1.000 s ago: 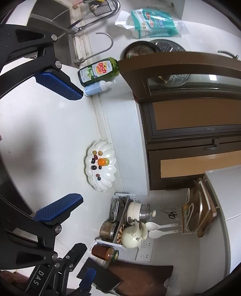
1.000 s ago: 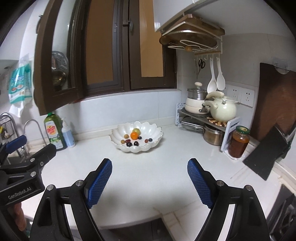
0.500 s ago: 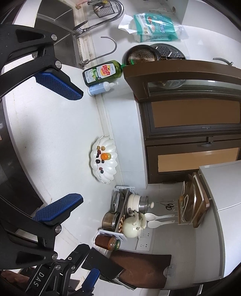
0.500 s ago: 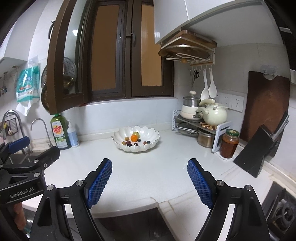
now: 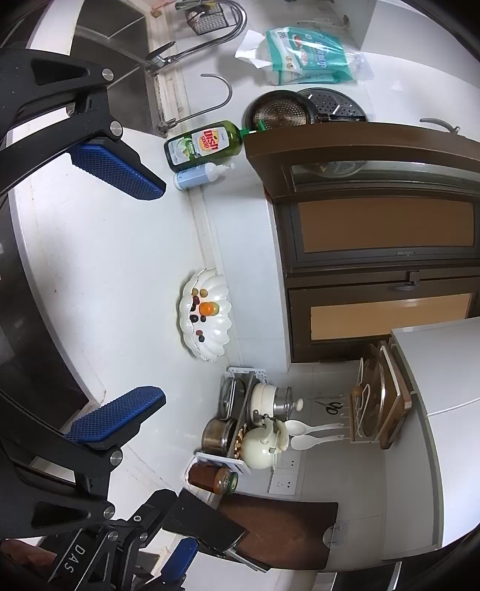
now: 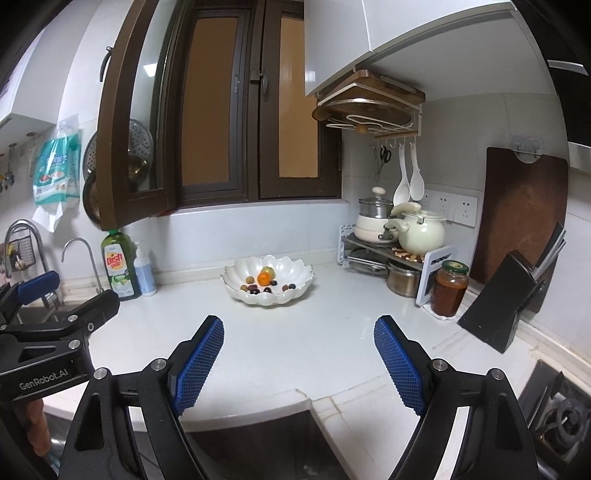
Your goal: Organize fruits
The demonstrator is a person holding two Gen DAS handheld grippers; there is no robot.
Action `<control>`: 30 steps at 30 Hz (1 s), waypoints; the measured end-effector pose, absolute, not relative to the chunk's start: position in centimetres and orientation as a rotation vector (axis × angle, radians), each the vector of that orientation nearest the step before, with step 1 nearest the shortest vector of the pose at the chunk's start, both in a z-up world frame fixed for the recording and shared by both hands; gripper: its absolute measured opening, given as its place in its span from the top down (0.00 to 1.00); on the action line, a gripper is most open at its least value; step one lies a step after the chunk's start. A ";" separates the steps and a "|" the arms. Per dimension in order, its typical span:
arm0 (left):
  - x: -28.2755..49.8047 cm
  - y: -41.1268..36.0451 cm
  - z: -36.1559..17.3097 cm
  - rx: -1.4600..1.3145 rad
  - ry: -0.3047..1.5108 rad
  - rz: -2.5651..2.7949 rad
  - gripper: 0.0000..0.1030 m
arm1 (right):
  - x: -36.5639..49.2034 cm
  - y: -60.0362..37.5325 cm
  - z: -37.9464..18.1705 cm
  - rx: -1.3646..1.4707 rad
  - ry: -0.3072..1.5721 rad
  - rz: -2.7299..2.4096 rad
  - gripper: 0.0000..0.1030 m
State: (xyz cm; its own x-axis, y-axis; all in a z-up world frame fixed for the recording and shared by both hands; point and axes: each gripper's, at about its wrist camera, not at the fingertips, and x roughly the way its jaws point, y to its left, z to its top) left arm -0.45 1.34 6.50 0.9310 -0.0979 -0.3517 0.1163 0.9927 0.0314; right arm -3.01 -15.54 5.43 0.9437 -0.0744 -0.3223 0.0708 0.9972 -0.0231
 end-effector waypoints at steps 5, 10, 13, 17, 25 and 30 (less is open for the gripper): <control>-0.7 1.3 6.4 0.054 0.358 -0.110 0.00 | -3.1 -15.7 5.3 -0.006 0.338 -0.072 0.18; -1.2 1.3 6.4 0.053 0.349 -0.105 0.00 | -3.2 -15.7 5.3 -0.007 0.334 -0.071 0.18; -1.5 1.3 6.5 0.052 0.344 -0.105 0.00 | -3.4 -15.6 5.3 -0.006 0.331 -0.070 0.18; -1.7 1.3 6.6 0.049 0.342 -0.104 0.00 | -3.6 -15.6 5.3 -0.005 0.329 -0.069 0.18; -2.1 1.3 6.7 0.047 0.336 -0.100 0.00 | -3.8 -15.7 5.1 -0.004 0.322 -0.061 0.18; -2.2 1.4 6.7 0.046 0.336 -0.102 0.00 | -3.8 -15.6 5.2 -0.004 0.326 -0.063 0.18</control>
State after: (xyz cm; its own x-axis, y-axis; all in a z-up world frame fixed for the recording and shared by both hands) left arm -2.16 1.40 6.70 0.9391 -0.0924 -0.3310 0.1078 0.9938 0.0284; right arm -3.76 -15.61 5.18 0.9454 -0.0628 -0.3197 0.0615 0.9980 -0.0143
